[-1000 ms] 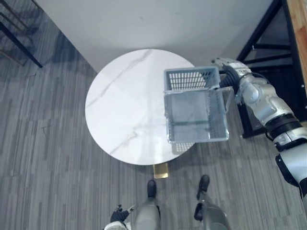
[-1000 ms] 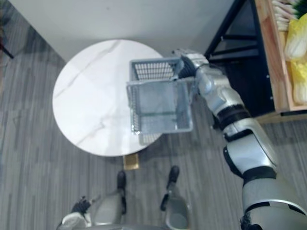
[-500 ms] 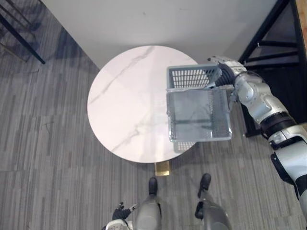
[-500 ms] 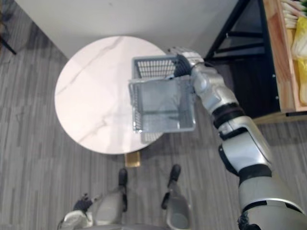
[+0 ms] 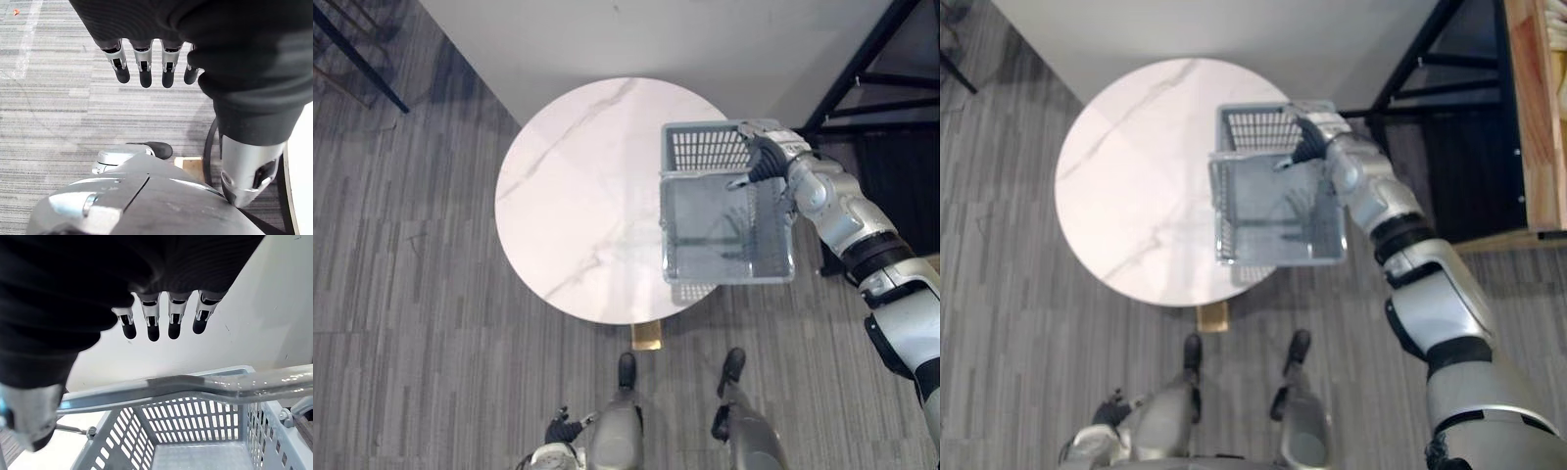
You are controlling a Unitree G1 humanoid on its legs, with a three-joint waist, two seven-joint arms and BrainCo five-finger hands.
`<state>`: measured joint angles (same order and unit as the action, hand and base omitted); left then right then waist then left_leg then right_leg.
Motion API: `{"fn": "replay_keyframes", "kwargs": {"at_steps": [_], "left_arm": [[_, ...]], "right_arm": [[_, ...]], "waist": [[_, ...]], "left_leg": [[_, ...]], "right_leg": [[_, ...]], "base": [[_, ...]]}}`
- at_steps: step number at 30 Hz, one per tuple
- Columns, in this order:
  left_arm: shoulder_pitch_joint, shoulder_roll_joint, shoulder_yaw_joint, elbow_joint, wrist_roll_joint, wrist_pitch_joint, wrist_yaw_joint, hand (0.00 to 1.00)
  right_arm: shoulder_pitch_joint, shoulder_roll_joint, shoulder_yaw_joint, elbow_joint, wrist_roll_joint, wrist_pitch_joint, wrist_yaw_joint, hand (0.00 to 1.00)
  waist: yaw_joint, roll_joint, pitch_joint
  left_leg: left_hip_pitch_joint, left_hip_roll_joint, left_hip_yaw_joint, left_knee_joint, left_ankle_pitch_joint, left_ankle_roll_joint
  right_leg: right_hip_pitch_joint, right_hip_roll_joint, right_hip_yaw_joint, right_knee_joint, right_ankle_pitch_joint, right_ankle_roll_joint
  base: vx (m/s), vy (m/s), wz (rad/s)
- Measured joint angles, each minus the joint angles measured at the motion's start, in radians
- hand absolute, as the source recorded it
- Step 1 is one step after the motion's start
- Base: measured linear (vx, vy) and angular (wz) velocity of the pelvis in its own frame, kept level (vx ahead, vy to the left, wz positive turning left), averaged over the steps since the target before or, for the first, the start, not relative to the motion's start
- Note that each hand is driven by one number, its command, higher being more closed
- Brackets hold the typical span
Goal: Pick vegetable in the basket
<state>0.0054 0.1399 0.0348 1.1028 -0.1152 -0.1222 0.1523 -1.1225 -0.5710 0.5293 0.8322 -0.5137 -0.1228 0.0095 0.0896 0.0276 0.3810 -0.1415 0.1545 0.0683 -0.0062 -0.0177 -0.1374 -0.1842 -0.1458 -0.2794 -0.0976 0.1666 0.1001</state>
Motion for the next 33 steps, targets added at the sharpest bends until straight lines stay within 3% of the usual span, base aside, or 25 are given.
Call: {"fn": "replay_keyframes", "kwargs": {"at_steps": [13, 22, 33], "left_arm": [[-0.005, 0.014, -0.069, -0.029, -0.038, -0.006, 0.001, 0.0], [-0.01, 0.011, -0.115, -0.042, -0.041, -0.01, 0.001, 0.0], [-0.012, 0.011, -0.126, -0.042, -0.041, -0.01, 0.018, 0.0]], "right_arm": [[-0.005, -0.003, -0.005, 0.082, -0.037, -0.019, -0.014, 0.0], [-0.078, -0.032, -0.013, 0.127, -0.039, -0.019, -0.04, 0.0], [-0.081, -0.034, -0.014, 0.124, -0.068, -0.011, -0.05, 0.0]], "waist": [[0.001, 0.017, 0.024], [0.004, 0.054, 0.046], [0.006, 0.057, 0.048]], "left_leg": [[-0.035, -0.004, -0.022, -0.012, 0.03, 0.001], [-0.066, -0.007, -0.027, -0.028, 0.05, 0.002], [-0.071, -0.008, -0.033, -0.029, 0.051, 0.002]], "right_leg": [[-0.041, -0.008, -0.01, 0.028, 0.0, 0.0], [-0.076, -0.011, -0.013, 0.029, 0.002, -0.002], [-0.075, -0.011, -0.019, 0.027, 0.002, -0.002]], "base": [[-0.01, 0.005, 0.05], [0.0, 0.001, 0.01], [0.01, 0.003, 0.01]]}}
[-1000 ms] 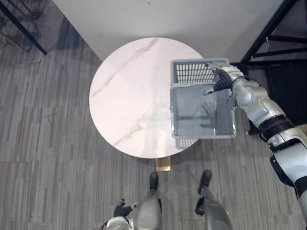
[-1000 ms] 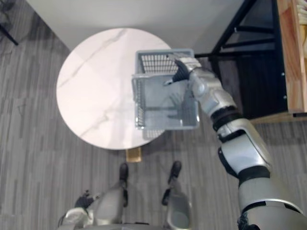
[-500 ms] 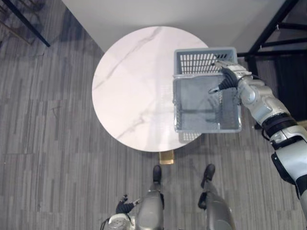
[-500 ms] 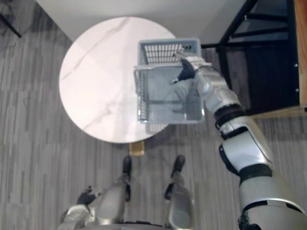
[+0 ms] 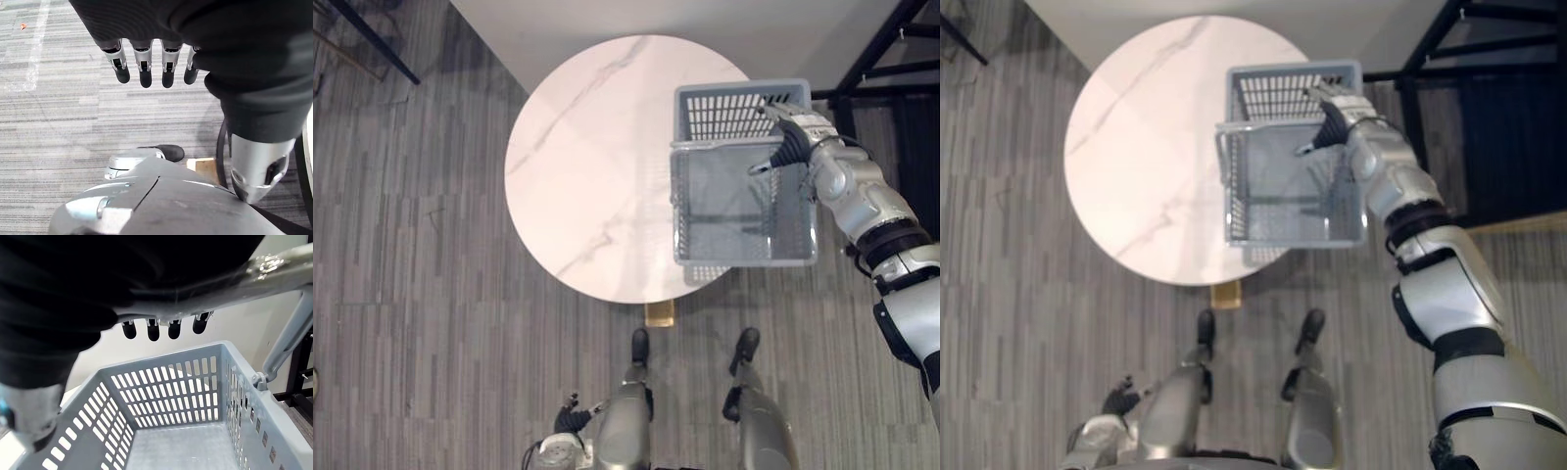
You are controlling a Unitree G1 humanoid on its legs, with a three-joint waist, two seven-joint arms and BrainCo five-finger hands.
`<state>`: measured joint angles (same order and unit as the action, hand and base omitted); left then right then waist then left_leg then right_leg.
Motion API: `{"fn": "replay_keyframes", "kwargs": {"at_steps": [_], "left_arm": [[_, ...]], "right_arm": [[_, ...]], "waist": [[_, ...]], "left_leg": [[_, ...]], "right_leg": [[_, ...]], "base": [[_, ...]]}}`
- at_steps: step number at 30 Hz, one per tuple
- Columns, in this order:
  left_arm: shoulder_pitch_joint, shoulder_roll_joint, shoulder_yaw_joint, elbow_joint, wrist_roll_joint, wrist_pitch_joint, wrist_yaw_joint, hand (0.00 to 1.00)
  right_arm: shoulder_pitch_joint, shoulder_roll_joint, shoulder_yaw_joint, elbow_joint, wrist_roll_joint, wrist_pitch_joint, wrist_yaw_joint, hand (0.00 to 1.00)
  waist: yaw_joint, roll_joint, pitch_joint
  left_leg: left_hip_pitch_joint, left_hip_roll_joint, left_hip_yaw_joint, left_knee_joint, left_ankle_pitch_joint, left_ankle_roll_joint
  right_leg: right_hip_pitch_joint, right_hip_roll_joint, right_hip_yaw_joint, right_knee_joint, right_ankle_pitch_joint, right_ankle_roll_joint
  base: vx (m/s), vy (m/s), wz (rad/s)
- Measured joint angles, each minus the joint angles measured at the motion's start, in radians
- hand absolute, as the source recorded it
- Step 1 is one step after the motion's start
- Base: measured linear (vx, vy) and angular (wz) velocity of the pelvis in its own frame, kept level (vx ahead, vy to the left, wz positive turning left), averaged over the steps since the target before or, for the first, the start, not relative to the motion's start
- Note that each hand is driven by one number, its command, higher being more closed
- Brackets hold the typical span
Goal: Pick vegetable in the basket
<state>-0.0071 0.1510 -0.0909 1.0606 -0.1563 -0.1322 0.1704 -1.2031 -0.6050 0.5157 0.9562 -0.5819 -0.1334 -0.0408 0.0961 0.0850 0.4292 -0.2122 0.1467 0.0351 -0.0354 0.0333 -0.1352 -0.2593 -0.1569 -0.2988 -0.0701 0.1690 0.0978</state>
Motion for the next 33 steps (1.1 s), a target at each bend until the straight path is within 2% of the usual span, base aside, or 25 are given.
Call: {"fn": "replay_keyframes", "kwargs": {"at_steps": [7, 12, 13, 25, 33], "left_arm": [[0.0, 0.0, 0.001, -0.003, 0.0, 0.0, 0.005, 0.0], [-0.002, -0.001, 0.001, -0.006, 0.001, 0.002, 0.008, 0.0], [-0.006, -0.001, 0.001, -0.006, 0.001, 0.005, 0.008, 0.0], [-0.011, -0.002, -0.001, -0.006, 0.002, 0.006, 0.007, 0.0], [-0.011, -0.002, -0.002, -0.006, 0.001, 0.007, 0.008, 0.0]], "right_arm": [[-0.001, 0.0, 0.0, 0.0, -0.004, 0.006, 0.0, 0.0], [0.0, 0.018, 0.002, -0.018, -0.004, 0.011, 0.004, 0.0], [0.0, 0.026, 0.002, -0.024, -0.004, 0.012, 0.005, 1.0], [-0.001, 0.079, 0.014, -0.045, -0.004, 0.021, 0.007, 1.0], [-0.005, 0.106, 0.022, -0.039, -0.009, 0.038, 0.008, 1.0]], "waist": [[0.0, 0.0, 0.0], [0.014, 0.0, 0.0], [0.019, 0.0, 0.0], [0.045, 0.0, 0.0], [0.045, -0.002, -0.001]], "left_leg": [[-0.011, 0.001, -0.019, 0.001, 0.008, -0.003], [-0.008, 0.002, -0.017, 0.004, 0.009, -0.003], [-0.007, 0.004, -0.017, 0.004, 0.01, -0.003], [0.005, 0.005, -0.019, 0.004, 0.011, -0.002], [0.005, 0.007, -0.021, 0.003, 0.012, -0.003]], "right_leg": [[0.003, 0.0, -0.02, 0.0, 0.0, 0.0], [0.008, 0.001, -0.02, 0.0, 0.003, -0.004], [0.008, 0.003, -0.019, 0.0, 0.003, -0.004], [0.021, 0.004, -0.02, -0.001, 0.004, -0.006], [0.022, 0.006, -0.021, -0.001, 0.004, -0.006]], "base": [[0.01, 0.006, 0.08], [0.0, 0.001, 0.01], [0.0, 0.0, 0.0], [0.0, 0.001, 0.0], [0.0, 0.0, 0.0]]}}
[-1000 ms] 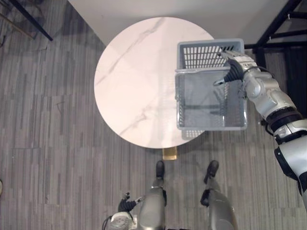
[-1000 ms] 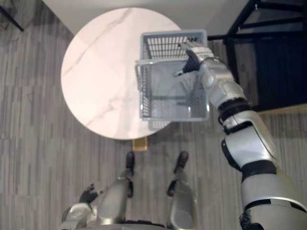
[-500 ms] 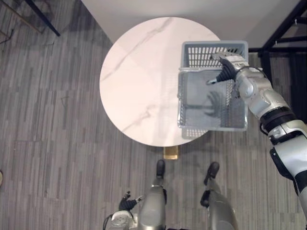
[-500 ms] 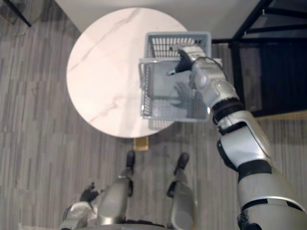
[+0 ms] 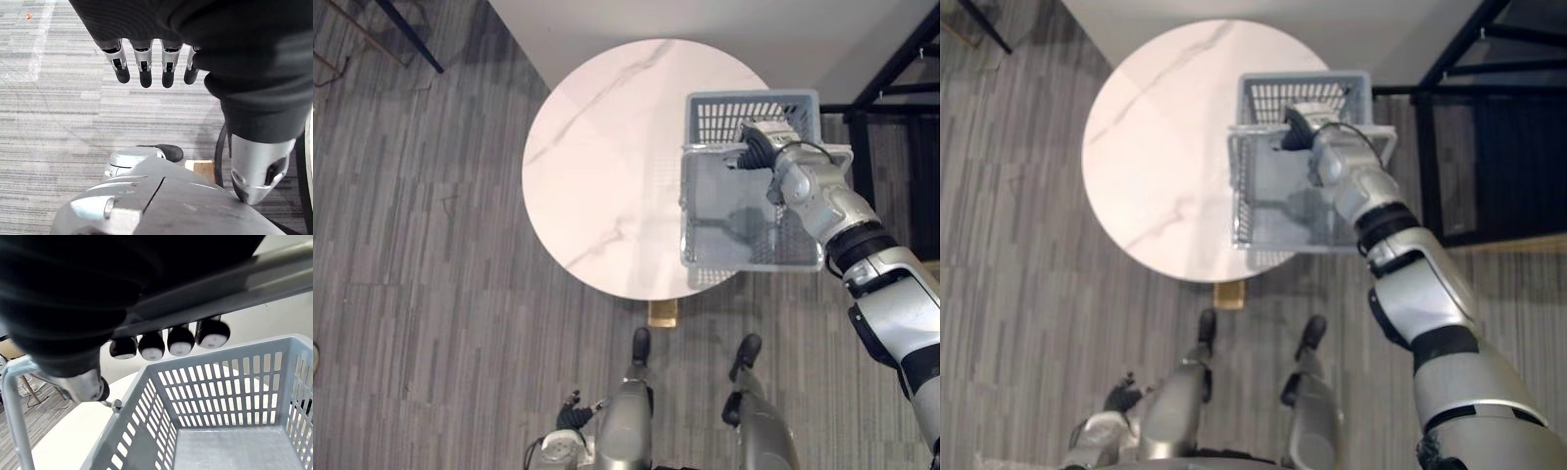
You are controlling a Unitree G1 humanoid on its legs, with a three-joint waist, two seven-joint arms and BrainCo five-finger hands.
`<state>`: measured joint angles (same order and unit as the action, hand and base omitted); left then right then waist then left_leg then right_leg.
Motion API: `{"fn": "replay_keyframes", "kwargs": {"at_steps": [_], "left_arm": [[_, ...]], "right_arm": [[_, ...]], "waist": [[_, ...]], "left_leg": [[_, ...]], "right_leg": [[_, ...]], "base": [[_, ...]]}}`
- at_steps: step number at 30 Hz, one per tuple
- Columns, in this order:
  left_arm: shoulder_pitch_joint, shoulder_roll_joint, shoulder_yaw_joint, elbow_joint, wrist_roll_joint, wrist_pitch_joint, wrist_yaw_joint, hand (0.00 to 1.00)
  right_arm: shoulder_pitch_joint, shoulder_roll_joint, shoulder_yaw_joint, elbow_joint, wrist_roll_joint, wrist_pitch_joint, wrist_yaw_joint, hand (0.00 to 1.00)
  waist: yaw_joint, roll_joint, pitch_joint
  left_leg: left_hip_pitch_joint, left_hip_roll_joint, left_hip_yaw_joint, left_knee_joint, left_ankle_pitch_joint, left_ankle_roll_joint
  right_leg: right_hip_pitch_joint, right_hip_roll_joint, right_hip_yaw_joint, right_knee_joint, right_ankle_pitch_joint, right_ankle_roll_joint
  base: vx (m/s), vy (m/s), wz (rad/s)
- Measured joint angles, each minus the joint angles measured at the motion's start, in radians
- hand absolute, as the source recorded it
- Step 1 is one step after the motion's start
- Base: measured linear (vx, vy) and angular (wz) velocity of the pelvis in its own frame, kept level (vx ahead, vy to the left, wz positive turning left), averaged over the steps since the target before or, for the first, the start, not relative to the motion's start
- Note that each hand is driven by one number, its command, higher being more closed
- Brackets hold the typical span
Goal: Pick vegetable in the basket
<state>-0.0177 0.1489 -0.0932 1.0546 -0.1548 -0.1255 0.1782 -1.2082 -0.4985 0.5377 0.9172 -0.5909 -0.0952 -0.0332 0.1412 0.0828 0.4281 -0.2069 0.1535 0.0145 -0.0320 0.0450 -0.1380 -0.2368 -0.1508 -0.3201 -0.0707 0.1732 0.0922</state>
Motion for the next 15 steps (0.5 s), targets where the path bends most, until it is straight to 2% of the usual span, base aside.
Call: {"fn": "replay_keyframes", "kwargs": {"at_steps": [11, 15], "left_arm": [[-0.008, 0.007, -0.022, 0.005, 0.006, 0.005, 0.001, 0.0], [-0.023, 0.008, -0.027, 0.014, 0.022, 0.012, 0.0, 0.0]], "right_arm": [[-0.013, -0.004, -0.009, 0.083, -0.008, -0.006, 0.001, 1.0], [-0.012, -0.005, 0.001, 0.084, -0.039, -0.015, 0.037, 1.0]], "waist": [[0.001, -0.006, -0.003], [-0.002, -0.006, -0.003]], "left_leg": [[0.021, 0.007, -0.002, -0.02, 0.019, -0.003], [0.041, 0.009, 0.007, -0.023, 0.019, -0.003]], "right_leg": [[0.017, 0.006, -0.002, 0.001, 0.0, 0.0], [0.029, 0.009, 0.005, 0.0, 0.002, -0.003]], "base": [[0.0, 0.001, 0.0], [0.03, 0.009, -0.08]]}}
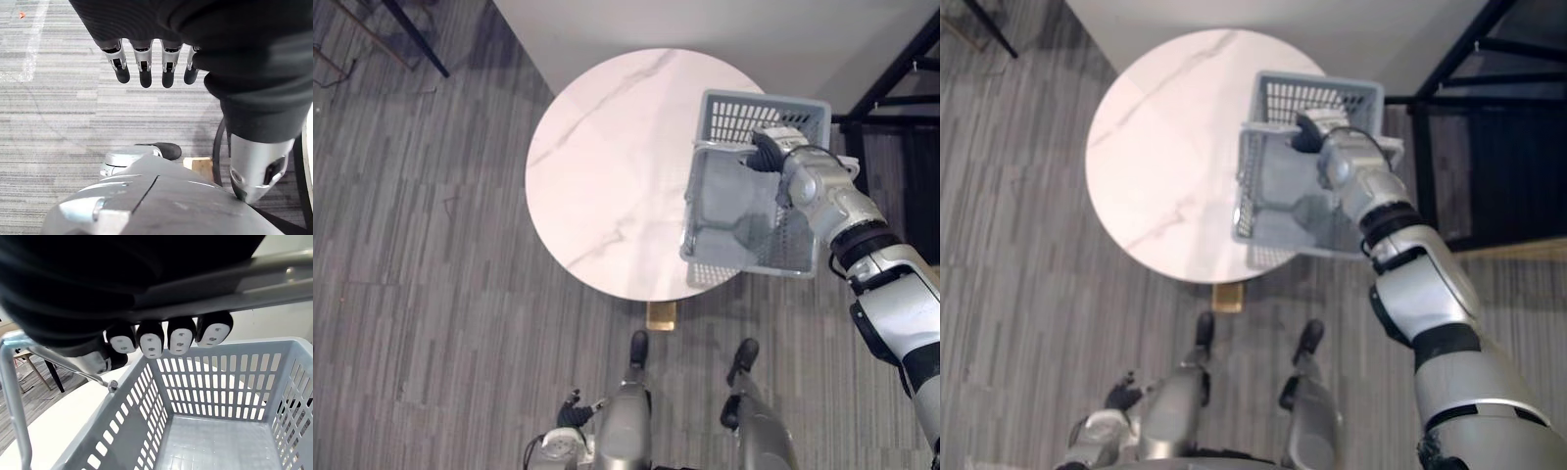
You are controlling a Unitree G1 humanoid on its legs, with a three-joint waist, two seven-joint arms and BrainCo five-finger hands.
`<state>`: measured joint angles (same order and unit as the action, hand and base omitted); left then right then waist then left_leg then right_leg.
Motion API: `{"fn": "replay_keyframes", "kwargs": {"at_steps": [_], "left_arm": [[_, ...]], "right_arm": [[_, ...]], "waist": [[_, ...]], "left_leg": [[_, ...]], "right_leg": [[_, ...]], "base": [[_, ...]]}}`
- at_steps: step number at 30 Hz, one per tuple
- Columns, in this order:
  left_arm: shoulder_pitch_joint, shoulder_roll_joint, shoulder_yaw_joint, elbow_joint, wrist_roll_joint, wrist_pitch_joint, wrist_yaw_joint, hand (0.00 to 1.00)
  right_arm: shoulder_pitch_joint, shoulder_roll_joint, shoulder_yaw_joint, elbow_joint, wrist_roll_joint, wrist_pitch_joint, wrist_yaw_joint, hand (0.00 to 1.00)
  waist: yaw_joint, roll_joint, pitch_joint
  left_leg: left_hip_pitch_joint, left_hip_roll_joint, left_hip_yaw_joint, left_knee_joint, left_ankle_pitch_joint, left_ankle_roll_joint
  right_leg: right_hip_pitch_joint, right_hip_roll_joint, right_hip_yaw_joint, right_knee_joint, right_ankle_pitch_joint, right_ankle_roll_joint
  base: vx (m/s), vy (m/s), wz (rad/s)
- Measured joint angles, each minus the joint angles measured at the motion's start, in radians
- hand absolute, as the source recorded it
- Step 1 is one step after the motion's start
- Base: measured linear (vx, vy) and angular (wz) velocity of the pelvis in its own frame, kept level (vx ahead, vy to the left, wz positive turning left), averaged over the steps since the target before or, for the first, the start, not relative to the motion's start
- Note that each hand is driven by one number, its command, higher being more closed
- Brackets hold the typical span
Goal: Pick vegetable in the basket
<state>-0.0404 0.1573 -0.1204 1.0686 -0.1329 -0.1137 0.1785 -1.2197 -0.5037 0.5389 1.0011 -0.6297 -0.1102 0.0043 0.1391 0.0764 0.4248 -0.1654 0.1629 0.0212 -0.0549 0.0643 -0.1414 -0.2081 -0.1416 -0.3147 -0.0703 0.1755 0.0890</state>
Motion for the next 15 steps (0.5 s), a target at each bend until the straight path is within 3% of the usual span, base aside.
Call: {"fn": "replay_keyframes", "kwargs": {"at_steps": [4, 8, 12, 15], "left_arm": [[-0.004, 0.016, 0.002, 0.007, 0.032, 0.018, -0.012, 0.0], [0.001, 0.042, 0.011, 0.029, 0.07, 0.038, -0.032, 0.0], [0.032, 0.042, 0.039, 0.038, 0.111, 0.046, -0.033, 0.0], [0.045, 0.042, 0.046, 0.045, 0.122, 0.052, -0.034, 0.0]], "right_arm": [[0.023, -0.014, 0.086, -0.066, -0.001, -0.008, 0.032, 1.0], [0.112, -0.094, 0.204, -0.27, -0.001, -0.067, 0.074, 1.0], [0.244, -0.175, 0.27, -0.487, 0.005, -0.13, 0.116, 1.0], [0.337, -0.239, 0.302, -0.601, 0.041, -0.165, 0.143, 1.0]], "waist": [[-0.006, -0.032, -0.022], [-0.031, -0.087, -0.089], [-0.058, -0.112, -0.168], [-0.075, -0.117, -0.213]], "left_leg": [[0.039, 0.004, 0.027, -0.014, 0.0, 0.0], [0.074, 0.009, 0.048, -0.024, -0.001, -0.001], [0.123, 0.008, 0.084, -0.031, -0.023, 0.001], [0.141, 0.006, 0.108, -0.03, -0.033, 0.002]], "right_leg": [[0.019, 0.007, 0.025, -0.006, 0.0, 0.0], [0.047, 0.014, 0.037, -0.024, 0.0, 0.0], [0.072, 0.017, 0.075, -0.034, 0.001, 0.003], [0.074, 0.017, 0.099, -0.034, 0.002, 0.005]], "base": [[0.03, 0.014, -0.17], [0.04, 0.008, -0.08], [0.03, 0.016, -0.25], [0.01, 0.017, -0.27]]}}
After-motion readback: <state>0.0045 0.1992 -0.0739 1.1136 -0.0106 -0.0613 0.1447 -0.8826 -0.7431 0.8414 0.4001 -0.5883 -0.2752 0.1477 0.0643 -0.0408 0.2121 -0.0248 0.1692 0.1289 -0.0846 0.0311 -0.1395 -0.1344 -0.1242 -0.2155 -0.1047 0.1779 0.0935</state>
